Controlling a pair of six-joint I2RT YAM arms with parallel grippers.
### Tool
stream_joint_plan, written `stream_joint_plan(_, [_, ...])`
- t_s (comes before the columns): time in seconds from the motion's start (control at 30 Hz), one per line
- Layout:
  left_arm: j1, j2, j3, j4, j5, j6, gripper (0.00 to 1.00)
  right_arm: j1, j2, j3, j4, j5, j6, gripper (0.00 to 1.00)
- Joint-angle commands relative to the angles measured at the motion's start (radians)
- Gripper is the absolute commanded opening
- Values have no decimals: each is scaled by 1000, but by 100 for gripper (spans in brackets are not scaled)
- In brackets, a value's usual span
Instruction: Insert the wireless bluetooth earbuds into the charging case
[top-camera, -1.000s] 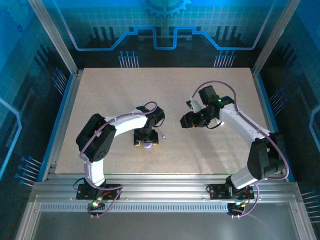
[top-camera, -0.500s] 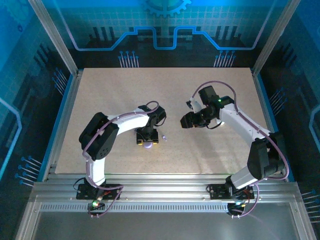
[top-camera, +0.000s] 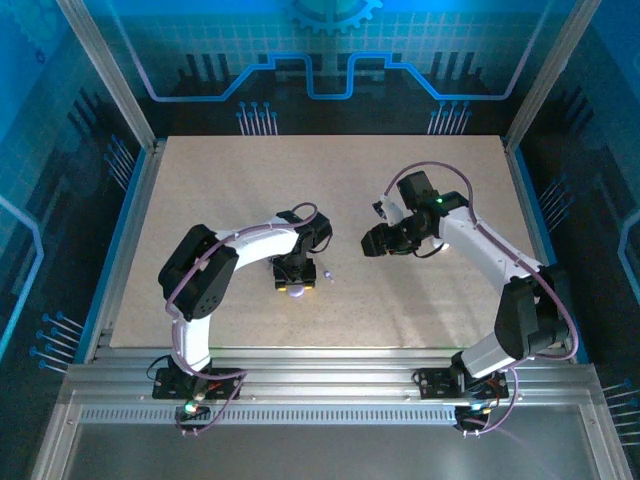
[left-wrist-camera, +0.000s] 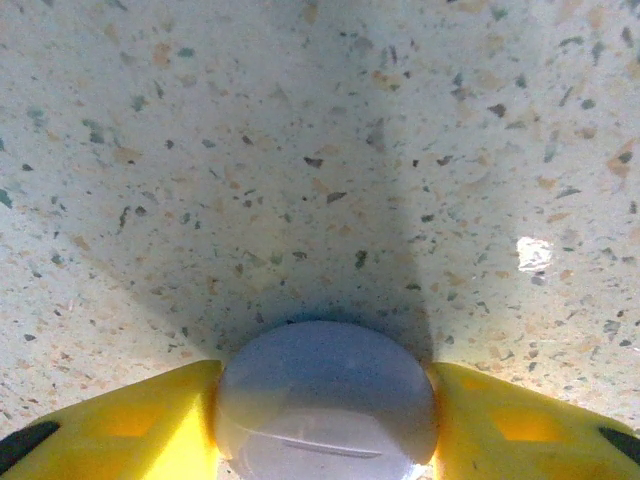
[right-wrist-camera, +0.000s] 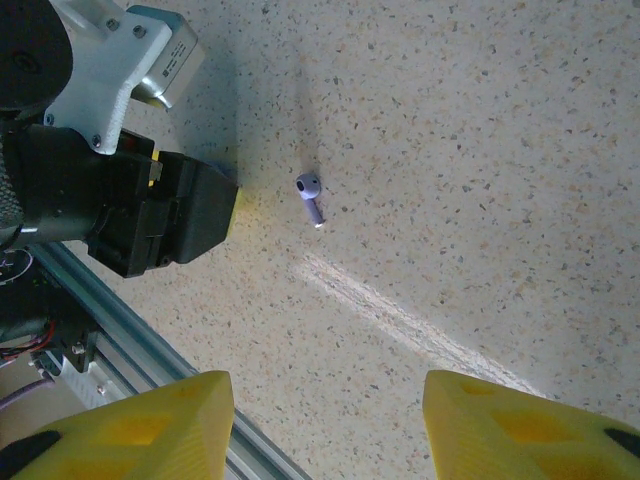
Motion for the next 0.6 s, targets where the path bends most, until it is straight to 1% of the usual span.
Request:
stream_joint_plan(0.0, [5, -7, -17, -26, 9, 18, 49, 17, -25, 22, -16, -4, 1, 53])
stream_joint_plan(0.17, [-1, -69, -15, -24, -12, 55, 49, 17, -45, 6, 24, 4, 24, 51])
stream_joint_plan(0.3, [-18, -190, -34, 45, -9, 152, 48, 5, -81, 0, 69, -25, 39, 51])
stream_joint_plan(0.4, [-19, -279, -62, 121, 14, 271, 47, -29, -106, 6, 79, -67, 66, 50])
stream_joint_plan(0.47, [-21, -320, -73, 163, 33, 384, 47, -55, -131, 8, 84, -75, 97, 48])
stream_joint_plan(0.57, [-23, -382, -83, 202, 56, 558, 49, -99, -168, 5, 91, -142, 142, 48])
